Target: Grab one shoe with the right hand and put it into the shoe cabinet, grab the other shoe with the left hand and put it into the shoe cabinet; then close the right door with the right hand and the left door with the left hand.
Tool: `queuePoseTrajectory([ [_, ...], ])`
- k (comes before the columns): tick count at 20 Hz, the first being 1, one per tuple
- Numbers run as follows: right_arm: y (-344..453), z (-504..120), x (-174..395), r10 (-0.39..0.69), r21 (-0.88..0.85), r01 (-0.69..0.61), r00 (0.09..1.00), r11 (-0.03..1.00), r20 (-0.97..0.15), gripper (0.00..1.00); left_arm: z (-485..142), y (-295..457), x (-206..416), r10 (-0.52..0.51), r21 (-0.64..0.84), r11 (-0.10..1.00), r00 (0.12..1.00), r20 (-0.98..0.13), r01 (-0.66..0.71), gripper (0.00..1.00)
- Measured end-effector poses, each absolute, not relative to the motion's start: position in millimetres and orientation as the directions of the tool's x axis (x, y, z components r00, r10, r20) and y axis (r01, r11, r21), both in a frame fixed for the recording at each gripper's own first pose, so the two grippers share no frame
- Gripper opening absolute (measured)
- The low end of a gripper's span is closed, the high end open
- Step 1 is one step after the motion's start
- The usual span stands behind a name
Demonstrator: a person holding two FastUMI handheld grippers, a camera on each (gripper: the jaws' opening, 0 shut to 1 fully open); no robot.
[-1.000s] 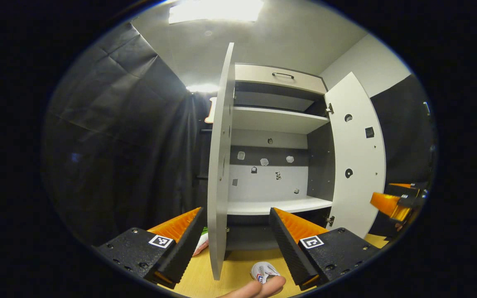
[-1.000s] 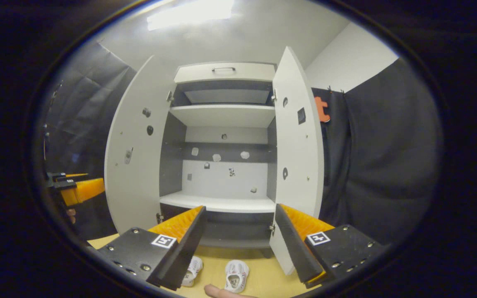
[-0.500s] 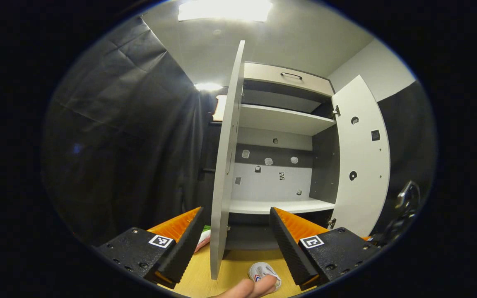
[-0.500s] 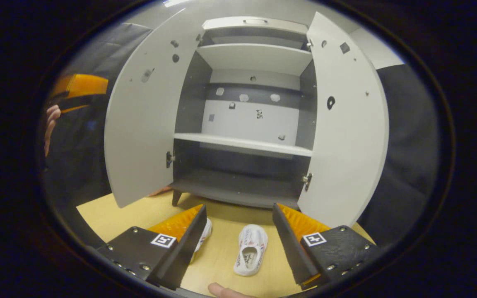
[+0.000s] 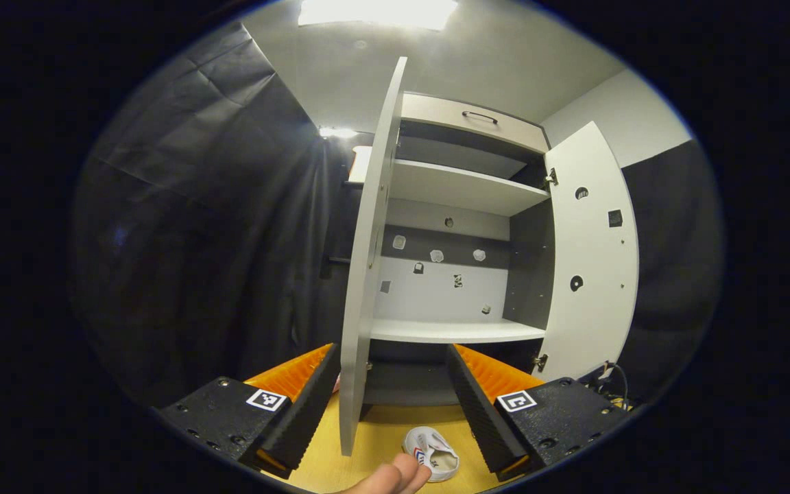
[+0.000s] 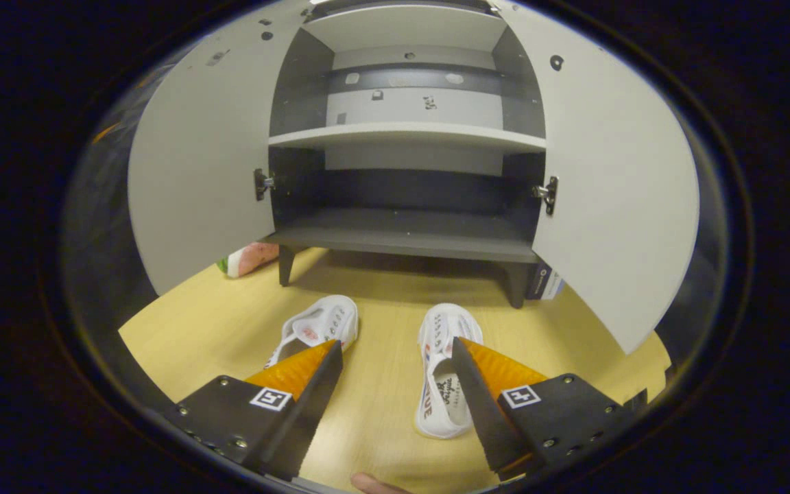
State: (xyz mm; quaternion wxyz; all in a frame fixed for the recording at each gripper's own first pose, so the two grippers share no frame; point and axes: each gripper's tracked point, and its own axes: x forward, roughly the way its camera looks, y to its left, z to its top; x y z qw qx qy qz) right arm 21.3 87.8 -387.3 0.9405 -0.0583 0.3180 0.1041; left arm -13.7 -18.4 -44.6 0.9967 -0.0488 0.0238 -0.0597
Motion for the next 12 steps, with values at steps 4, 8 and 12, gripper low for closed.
queuePoseTrajectory([
  [4, 75, -420, 27, 0.116, -0.031, -0.181, 0.742, 0.983, -0.661, 0.9, -43, -13, -15, -0.12, -0.08, 0.99, 0.992, -0.027, 0.117, 0.96],
  [8, 67, -450, 45, 0.08, 0.036, -0.077, 0.702, 0.996, -0.708, 0.78, -48, -13, -14, -0.13, -0.073, 0.989, 0.991, -0.038, 0.126, 0.96],
  [12, 59, -468, 75, 0.042, 0.07, 0.009, 0.716, 0.997, -0.697, 0.34, -53, -14, -10, -0.137, -0.061, 0.989, 0.989, -0.05, 0.134, 0.96],
])
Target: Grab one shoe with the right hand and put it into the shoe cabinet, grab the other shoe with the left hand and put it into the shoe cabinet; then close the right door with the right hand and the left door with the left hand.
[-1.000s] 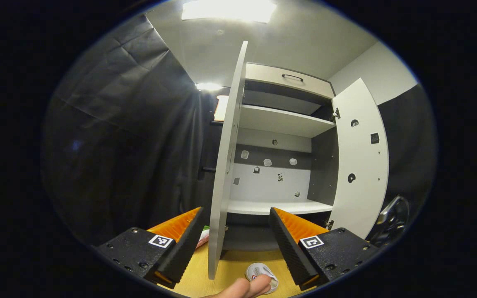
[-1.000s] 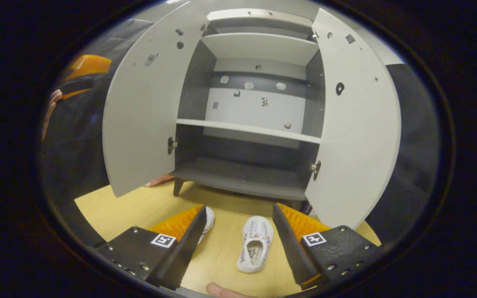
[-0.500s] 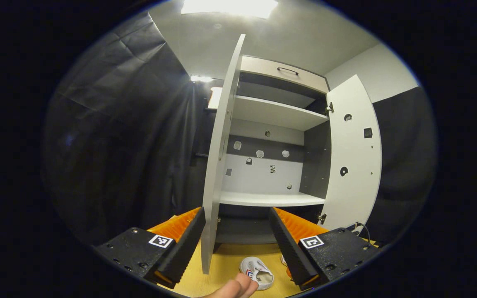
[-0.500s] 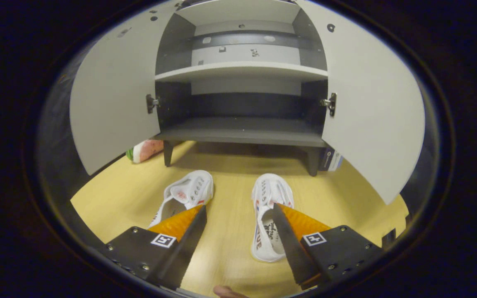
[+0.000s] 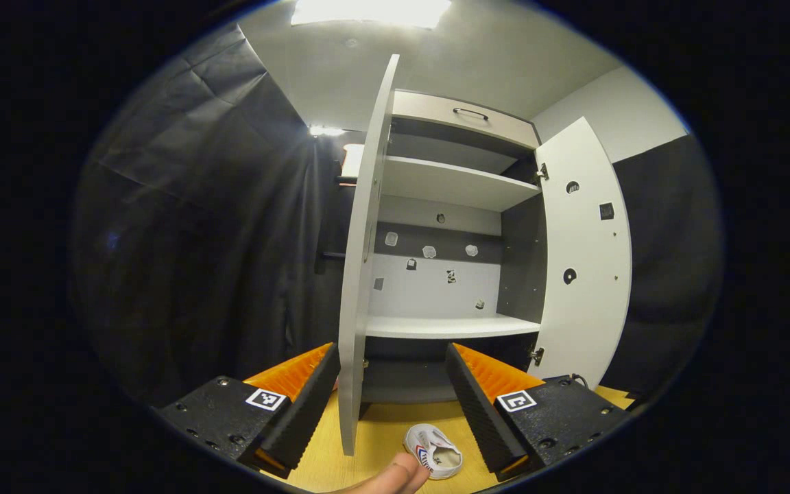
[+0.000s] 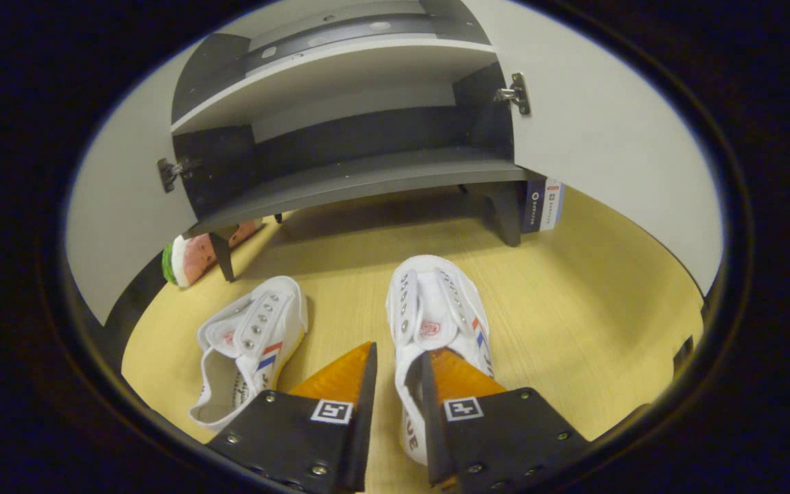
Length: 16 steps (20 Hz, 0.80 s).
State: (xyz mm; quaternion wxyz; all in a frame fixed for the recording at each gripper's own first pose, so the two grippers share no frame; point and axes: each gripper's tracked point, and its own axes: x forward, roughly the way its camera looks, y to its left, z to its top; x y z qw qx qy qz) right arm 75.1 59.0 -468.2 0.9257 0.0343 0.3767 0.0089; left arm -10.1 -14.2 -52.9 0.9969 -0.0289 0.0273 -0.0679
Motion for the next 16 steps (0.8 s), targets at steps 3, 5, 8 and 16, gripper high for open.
queuePoseTrajectory([
  [3, 65, -470, 83, 0.116, 0.211, 0.042, 0.723, 0.977, -0.681, 0.04, -59, -19, -10, -0.153, -0.046, 0.988, 0.986, -0.068, 0.15, 0.96],
  [5, 63, -468, 84, 0.118, 0.166, -0.01, 0.744, 0.986, -0.657, 0.01, -59, -20, -11, -0.159, -0.036, 0.987, 0.985, -0.071, 0.157, 0.96],
  [8, 60, -445, 85, 0.119, 0.15, -0.035, 0.791, 0.988, -0.6, 0.01, -60, -20, -14, -0.168, -0.041, 0.985, 0.984, -0.066, 0.165, 0.96],
  [16, 65, -355, 82, 0.14, 0.106, -0.103, 0.878, 0.989, -0.458, 0.0, -67, -21, -21, -0.186, -0.05, 0.982, 0.98, -0.075, 0.183, 0.96],
])
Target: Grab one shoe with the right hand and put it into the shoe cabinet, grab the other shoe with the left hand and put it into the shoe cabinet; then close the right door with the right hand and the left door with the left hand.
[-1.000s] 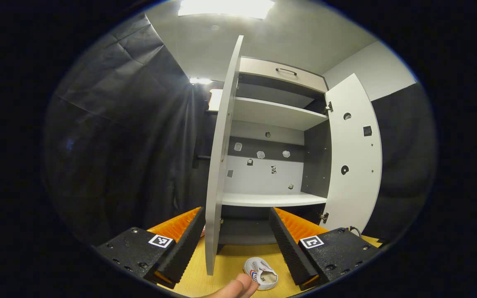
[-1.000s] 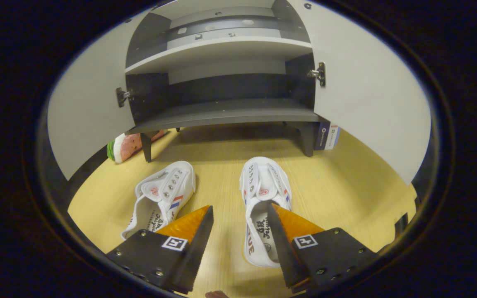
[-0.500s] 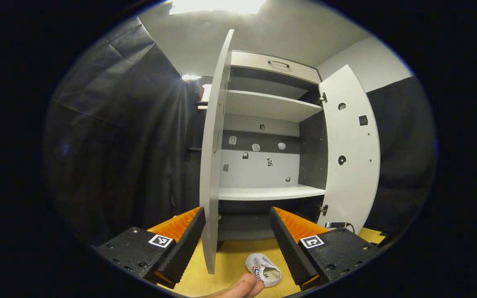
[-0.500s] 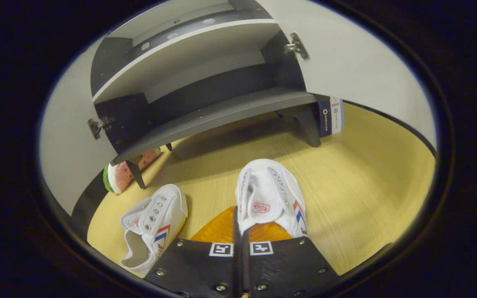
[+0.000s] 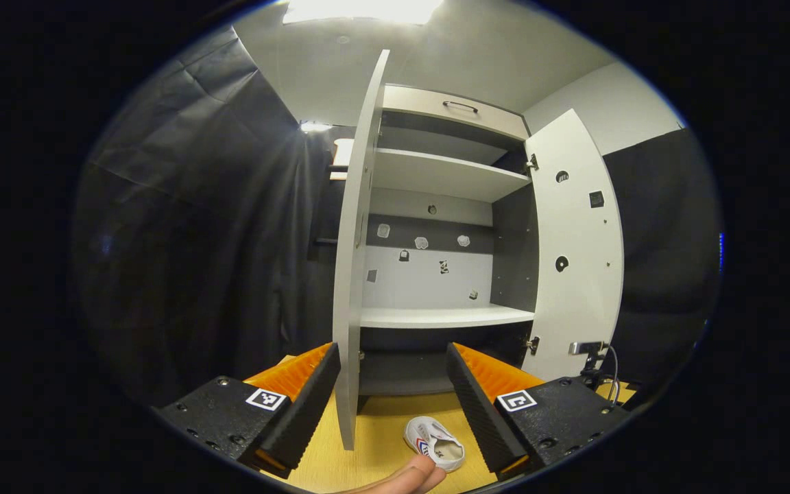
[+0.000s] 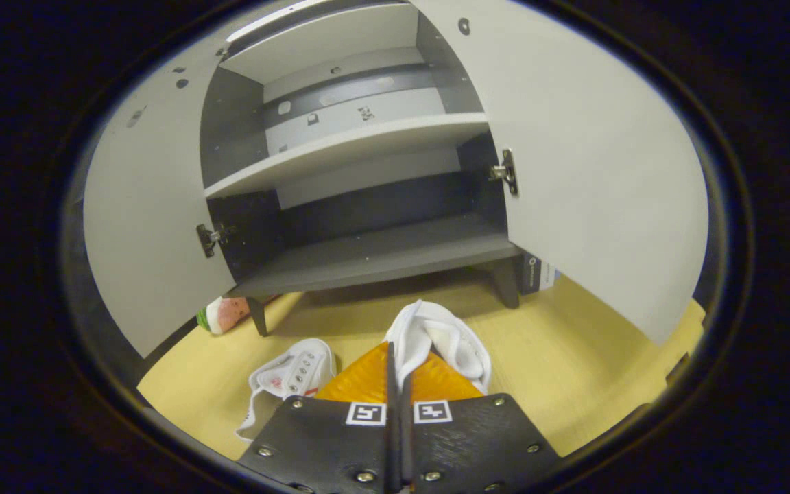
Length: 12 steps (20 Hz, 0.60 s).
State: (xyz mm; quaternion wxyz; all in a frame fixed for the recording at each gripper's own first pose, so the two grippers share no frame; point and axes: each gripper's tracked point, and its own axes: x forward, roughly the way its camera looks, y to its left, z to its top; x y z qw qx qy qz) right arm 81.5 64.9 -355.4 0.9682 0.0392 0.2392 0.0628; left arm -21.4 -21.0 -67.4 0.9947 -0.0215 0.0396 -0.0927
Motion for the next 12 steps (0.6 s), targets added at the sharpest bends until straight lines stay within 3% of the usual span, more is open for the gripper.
queuePoseTrajectory([
  [6, 83, -254, 93, 0.194, 0.106, -0.168, 0.922, 0.98, -0.336, 0.01, -95, -31, -20, -0.219, -0.067, 0.975, 0.964, -0.152, 0.211, 0.92],
  [7, 86, -233, 97, 0.202, 0.095, -0.181, 0.93, 0.979, -0.308, 0.0, -99, -32, -19, -0.221, -0.076, 0.974, 0.961, -0.163, 0.212, 0.96],
  [12, 93, -143, 119, 0.223, 0.067, -0.214, 0.956, 0.975, -0.19, 0.01, -113, -28, -8, -0.2, -0.078, 0.979, 0.964, -0.174, 0.189, 0.96],
])
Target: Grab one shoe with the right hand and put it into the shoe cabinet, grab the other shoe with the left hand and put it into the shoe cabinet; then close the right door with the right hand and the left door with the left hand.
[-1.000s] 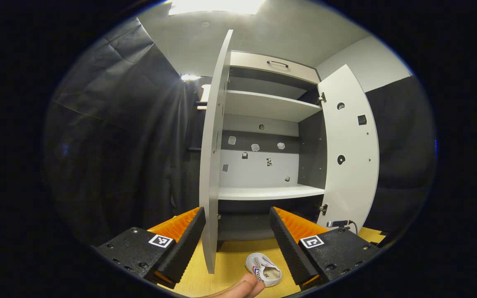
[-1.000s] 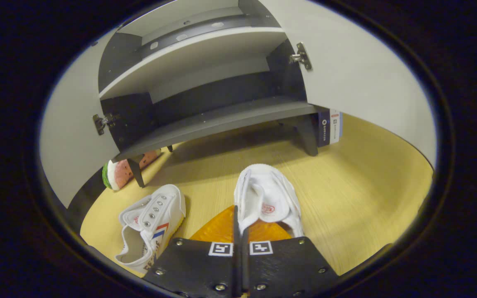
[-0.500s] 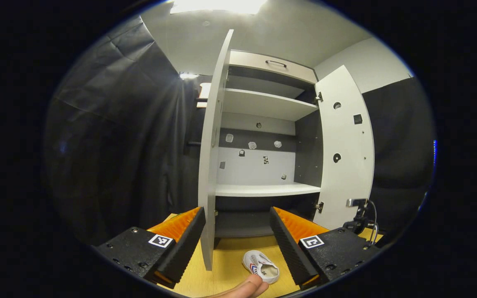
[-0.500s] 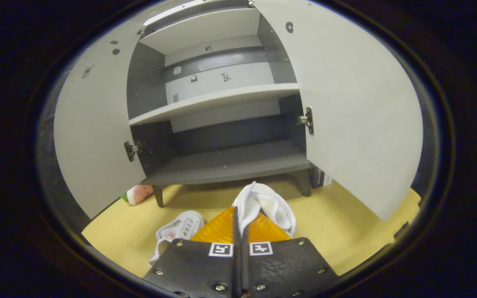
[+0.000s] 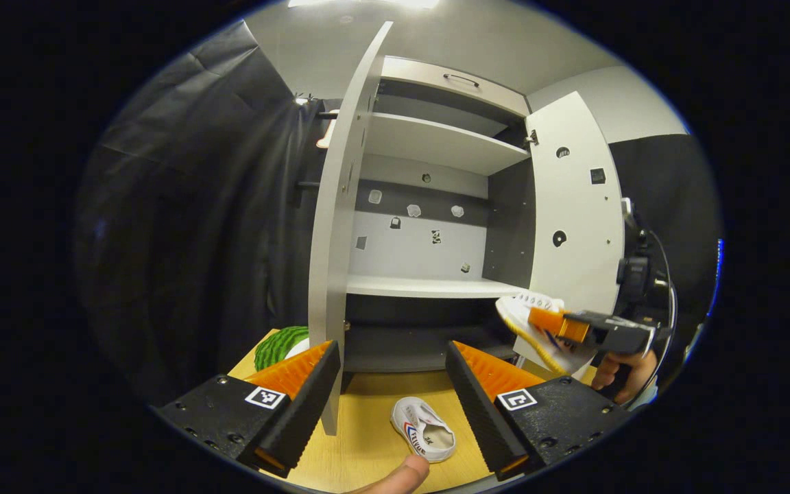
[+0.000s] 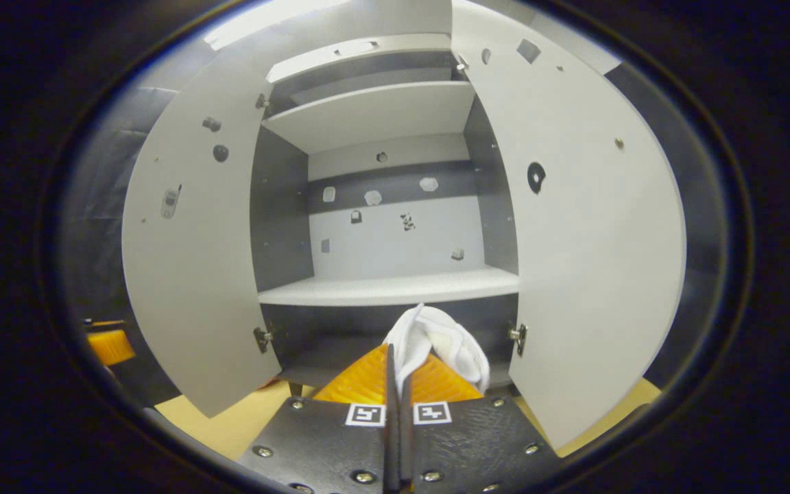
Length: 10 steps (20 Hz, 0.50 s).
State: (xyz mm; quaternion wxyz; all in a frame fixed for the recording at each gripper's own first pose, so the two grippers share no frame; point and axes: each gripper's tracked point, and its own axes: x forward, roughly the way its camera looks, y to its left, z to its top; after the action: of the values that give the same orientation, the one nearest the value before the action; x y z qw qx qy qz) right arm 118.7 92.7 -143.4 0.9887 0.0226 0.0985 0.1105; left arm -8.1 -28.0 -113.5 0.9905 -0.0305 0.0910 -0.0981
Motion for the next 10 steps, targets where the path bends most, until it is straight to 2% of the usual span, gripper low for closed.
queuePoseTrajectory([
  [3, 99, -97, 138, 0.243, 0.051, -0.238, 0.957, 0.97, -0.158, 0.01, -118, -26, -2, -0.175, -0.032, 0.985, 0.971, -0.162, 0.172, 0.96],
  [6, 107, -62, 168, 0.251, 0.001, -0.253, 0.958, 0.967, -0.139, 0.01, -121, -35, -1, -0.204, -0.052, 0.979, 0.964, -0.168, 0.198, 0.96],
  [7, 109, -54, 181, 0.243, -0.012, -0.247, 0.96, 0.969, -0.139, 0.01, -123, -38, 0, -0.212, -0.061, 0.977, 0.962, -0.17, 0.204, 0.92],
  [8, 110, -49, 194, 0.233, -0.02, -0.239, 0.961, 0.971, -0.146, 0.01, -124, -39, 2, -0.215, -0.067, 0.976, 0.962, -0.17, 0.206, 0.96],
  [10, 114, -43, 225, 0.209, -0.055, -0.22, 0.965, 0.974, -0.158, 0.01, -127, -41, 5, -0.214, -0.06, 0.977, 0.963, -0.163, 0.207, 0.96],
])
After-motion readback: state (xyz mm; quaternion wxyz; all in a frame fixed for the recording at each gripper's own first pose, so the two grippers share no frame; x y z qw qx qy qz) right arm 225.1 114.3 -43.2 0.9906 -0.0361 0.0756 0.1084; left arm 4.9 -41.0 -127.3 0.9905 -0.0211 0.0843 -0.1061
